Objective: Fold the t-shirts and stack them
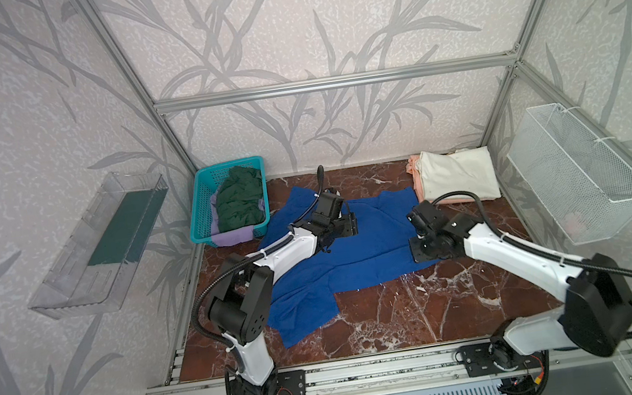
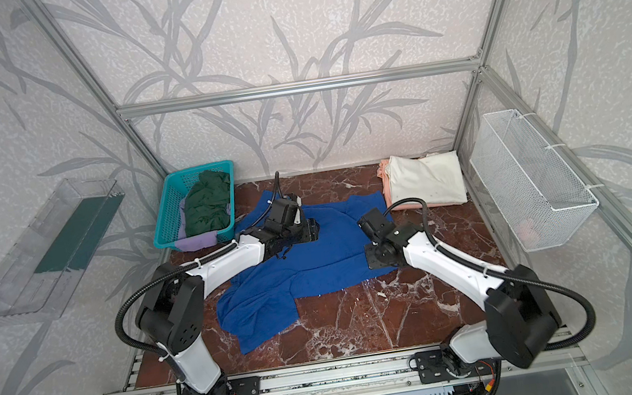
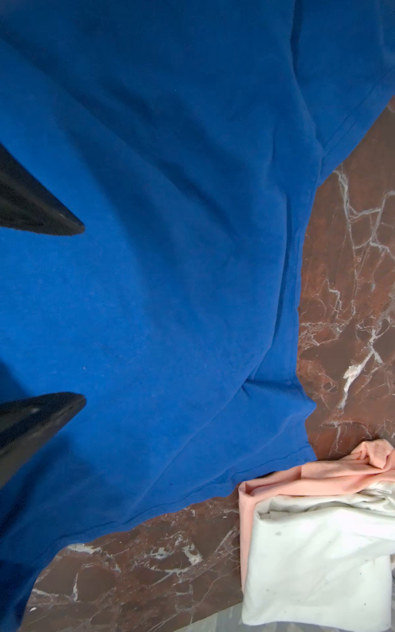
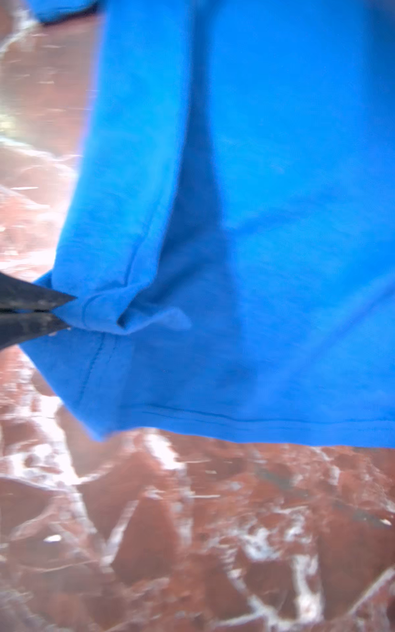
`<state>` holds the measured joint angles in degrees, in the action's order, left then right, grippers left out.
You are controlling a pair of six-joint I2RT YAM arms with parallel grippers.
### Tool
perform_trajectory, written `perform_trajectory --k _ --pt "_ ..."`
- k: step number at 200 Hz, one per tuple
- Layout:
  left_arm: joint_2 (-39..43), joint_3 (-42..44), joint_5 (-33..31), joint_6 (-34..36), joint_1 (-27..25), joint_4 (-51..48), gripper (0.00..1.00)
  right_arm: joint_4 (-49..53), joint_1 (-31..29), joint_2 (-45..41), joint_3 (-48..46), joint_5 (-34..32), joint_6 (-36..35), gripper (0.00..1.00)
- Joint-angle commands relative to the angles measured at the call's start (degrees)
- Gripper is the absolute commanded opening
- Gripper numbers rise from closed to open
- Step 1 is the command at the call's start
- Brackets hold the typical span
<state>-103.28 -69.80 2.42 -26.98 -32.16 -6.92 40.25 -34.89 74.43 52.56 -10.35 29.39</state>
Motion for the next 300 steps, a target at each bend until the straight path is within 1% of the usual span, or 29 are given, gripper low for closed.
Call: perform_trajectory --k 1,29,33,38,43,49,54,57,58,59,62,63,66,71,87,97,108,124,144,158,172,194,212,221,228,232,237,264,300 --pt "0.5 1.0 -2.0 0.9 0.1 -1.1 0.74 1.9 -2.8 -7.1 -9.4 -6.0 12.5 0.04" --pt "0.9 1.7 -2.5 0.7 0.2 -2.8 0.74 2.6 -7.1 -17.3 -18.5 -8.2 23.7 0.06" --pt "1.0 1.8 -2.7 0.7 0.2 -3.1 0.74 2.5 -7.5 -18.7 -19.6 -8.1 24.7 0.09" --pt "1.3 1.9 -2.7 0.7 0.2 -3.5 0.74 2.5 -7.8 -20.8 -20.6 -7.8 25.9 0.15" --pt "1.6 2.1 -2.8 0.6 0.2 -3.6 0.74 2.7 -8.0 -22.5 -21.5 -7.8 26.5 0.18" --pt "2.0 2.5 -2.9 0.6 0.2 -3.7 0.74 3.1 -8.1 -24.0 -22.1 -8.2 26.9 0.21" --pt "2.6 2.9 -3.0 0.5 0.2 -3.6 0.74 3.8 -8.1 -25.6 -22.4 -8.7 27.2 0.26" --pt "3.0 3.3 -3.1 0.4 0.2 -3.5 0.74 4.3 -8.1 -26.6 -22.6 -9.2 27.2 0.33" --pt "3.2 3.3 -3.1 0.4 0.2 -3.5 0.74 4.3 -8.1 -26.6 -22.6 -9.2 27.2 0.33" --pt "3.3 3.4 -3.1 0.3 0.2 -3.5 0.74 4.6 -8.1 -27.1 -22.7 -9.5 27.2 0.37" --pt "3.7 3.8 -3.3 0.2 0.2 -3.2 0.74 5.0 -8.1 -27.9 -22.7 -10.0 27.2 0.42" --pt "3.8 4.0 -3.3 0.2 0.2 -3.1 0.74 5.0 -8.1 -27.9 -22.7 -10.0 27.2 0.42" --pt "4.2 4.4 -3.4 0.1 0.2 -2.9 0.74 5.6 -8.1 -28.9 -22.6 -10.6 27.2 0.47" --pt "4.8 5.0 -3.5 0.1 0.2 -2.6 0.74 6.3 -8.1 -30.1 -22.5 -11.3 27.1 0.51" --pt "6.6 6.7 -4.0 -0.1 0.2 -2.2 0.74 7.5 -8.1 -33.4 -22.1 -13.2 26.7 0.56" --pt "7.6 7.6 -4.5 -0.1 0.2 -2.5 0.74 5.7 -8.1 -34.8 -22.7 -14.7 25.7 0.58" --pt "8.6 9.0 -4.8 -0.1 0.2 -2.3 0.74 4.4 -8.0 -35.7 -22.8 -14.6 24.7 0.62" --pt "9.8 11.0 -4.5 -0.2 0.2 -2.4 0.74 2.0 -7.9 -34.8 -21.7 -13.1 22.5 0.64" --pt "11.4 14.5 -3.9 -1.1 0.0 -1.2 0.74 1.2 -7.1 -29.4 -18.3 -10.6 19.8 0.69" --pt "12.3 17.1 -3.3 -2.0 -0.1 0.6 0.74 1.4 -5.0 -23.8 -15.3 -7.2 18.3 0.69" --pt "12.4 18.4 -2.3 -2.7 -0.2 1.3 0.74 -0.8 -1.6 -17.2 -12.6 -1.8 15.4 0.69" --pt "12.9 19.7 -2.2 -3.7 -0.5 1.3 0.74 -4.9 3.1 -5.6 -8.0 4.5 11.4 0.69" --pt "14.8 21.9 -2.9 -4.8 -0.6 2.4 0.74 -8.2 3.7 3.1 -3.9 5.4 8.1 0.69" --pt "16.0 23.1 -3.2 -5.1 -0.6 2.9 0.74 -9.5 4.3 7.1 -2.0 6.5 7.6 0.69" --pt "16.9 23.7 -3.6 -5.2 -0.7 2.7 0.74 -9.6 5.0 10.7 0.1 8.3 7.6 0.69" --pt "17.4 24.1 -3.9 -5.2 -0.7 2.6 0.74 -9.3 5.6 13.3 1.9 10.1 5.2 0.69" --pt "18.0 24.4 -4.3 -5.1 -0.7 2.3 0.74 -8.4 6.0 15.3 3.6 11.2 5.1 0.69" --pt "21.1 26.2 -7.5 -5.0 -0.6 0.2 0.74 -3.3 6.4 27.7 13.2 10.4 4.4 0.66" --pt "23.2 27.6 -12.2 -6.5 -0.5 -1.0 0.74 -5.1 6.9 35.7 18.4 11.2 4.3 0.66"
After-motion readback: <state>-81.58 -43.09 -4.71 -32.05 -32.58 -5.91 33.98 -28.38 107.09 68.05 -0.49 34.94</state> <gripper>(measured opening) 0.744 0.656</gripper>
